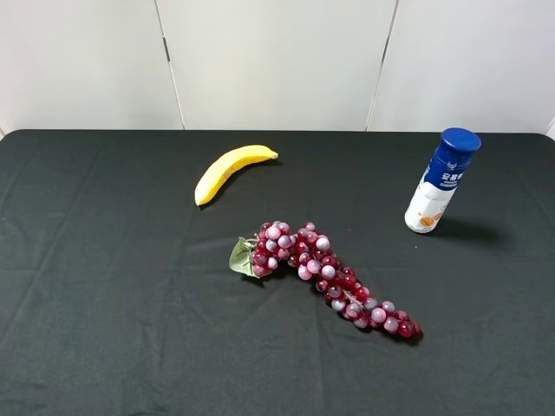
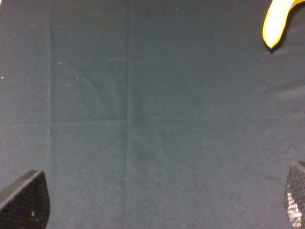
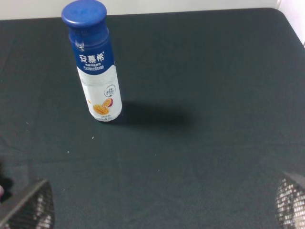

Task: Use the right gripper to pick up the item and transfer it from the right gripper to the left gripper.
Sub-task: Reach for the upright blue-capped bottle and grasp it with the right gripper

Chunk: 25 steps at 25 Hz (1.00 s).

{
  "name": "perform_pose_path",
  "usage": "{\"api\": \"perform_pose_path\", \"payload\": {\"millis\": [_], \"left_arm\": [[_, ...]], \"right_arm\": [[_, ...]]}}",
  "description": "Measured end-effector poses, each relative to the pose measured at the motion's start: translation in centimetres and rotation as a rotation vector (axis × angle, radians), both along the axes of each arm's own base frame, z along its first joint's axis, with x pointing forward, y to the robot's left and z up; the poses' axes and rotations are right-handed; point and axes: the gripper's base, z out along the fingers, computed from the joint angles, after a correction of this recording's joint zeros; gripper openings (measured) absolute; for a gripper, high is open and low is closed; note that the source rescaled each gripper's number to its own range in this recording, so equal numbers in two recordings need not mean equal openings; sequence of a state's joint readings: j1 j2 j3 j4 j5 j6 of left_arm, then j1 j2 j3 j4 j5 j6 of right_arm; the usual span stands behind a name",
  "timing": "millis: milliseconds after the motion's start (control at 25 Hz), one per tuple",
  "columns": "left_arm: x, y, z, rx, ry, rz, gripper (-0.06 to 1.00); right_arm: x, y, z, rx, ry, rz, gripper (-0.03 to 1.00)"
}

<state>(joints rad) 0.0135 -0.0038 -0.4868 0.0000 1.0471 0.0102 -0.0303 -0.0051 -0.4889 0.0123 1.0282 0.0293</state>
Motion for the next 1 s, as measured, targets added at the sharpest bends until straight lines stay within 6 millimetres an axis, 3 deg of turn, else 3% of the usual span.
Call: {"api": "perform_pose_path", "payload": {"millis": [1000], "left_arm": [[0.0, 0.0, 0.0, 0.0, 0.0, 0.0, 0.96]], "right_arm": [[0.0, 0.03, 0.0, 0.003, 0.0, 0.002, 1.0]]}}
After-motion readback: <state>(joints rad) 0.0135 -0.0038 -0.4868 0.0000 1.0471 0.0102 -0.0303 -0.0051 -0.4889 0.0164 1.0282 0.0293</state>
